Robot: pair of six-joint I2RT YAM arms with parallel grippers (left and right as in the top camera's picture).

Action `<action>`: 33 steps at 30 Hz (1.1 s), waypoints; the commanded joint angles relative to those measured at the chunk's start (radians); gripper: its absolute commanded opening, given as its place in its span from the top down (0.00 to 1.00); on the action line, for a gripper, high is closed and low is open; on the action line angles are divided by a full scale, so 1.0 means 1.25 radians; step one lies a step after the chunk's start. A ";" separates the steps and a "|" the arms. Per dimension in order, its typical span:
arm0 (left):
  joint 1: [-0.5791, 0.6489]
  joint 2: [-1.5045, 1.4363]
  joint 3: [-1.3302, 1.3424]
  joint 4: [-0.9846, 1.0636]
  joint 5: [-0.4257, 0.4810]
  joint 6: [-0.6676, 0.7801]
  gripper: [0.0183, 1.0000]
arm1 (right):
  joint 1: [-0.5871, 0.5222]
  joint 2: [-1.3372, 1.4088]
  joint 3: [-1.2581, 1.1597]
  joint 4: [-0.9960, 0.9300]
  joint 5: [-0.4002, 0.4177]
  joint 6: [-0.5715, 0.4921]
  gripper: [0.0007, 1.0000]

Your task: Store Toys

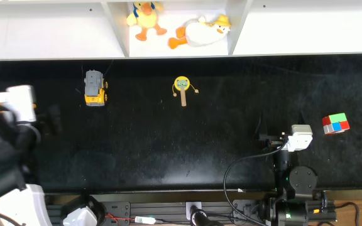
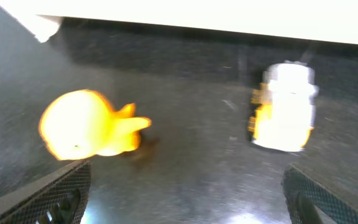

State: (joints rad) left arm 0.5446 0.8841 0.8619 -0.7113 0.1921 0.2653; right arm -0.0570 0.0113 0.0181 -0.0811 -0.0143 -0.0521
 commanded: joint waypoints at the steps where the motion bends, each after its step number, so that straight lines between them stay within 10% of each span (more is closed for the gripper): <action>1: 0.156 0.051 0.036 0.003 0.117 0.083 0.01 | 0.003 -0.005 -0.011 0.004 0.006 0.003 0.00; 11: 0.338 0.165 0.053 0.010 0.139 0.278 0.00 | 0.003 -0.005 -0.011 0.004 0.006 0.003 0.00; 33: 0.280 0.397 0.070 0.194 0.160 0.335 0.00 | 0.003 -0.005 -0.011 0.004 0.006 0.003 0.00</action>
State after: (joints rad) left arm 0.8963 1.3525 0.9245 -0.4702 0.3714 0.6628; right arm -0.0574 0.0113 0.0181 -0.0811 -0.0143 -0.0525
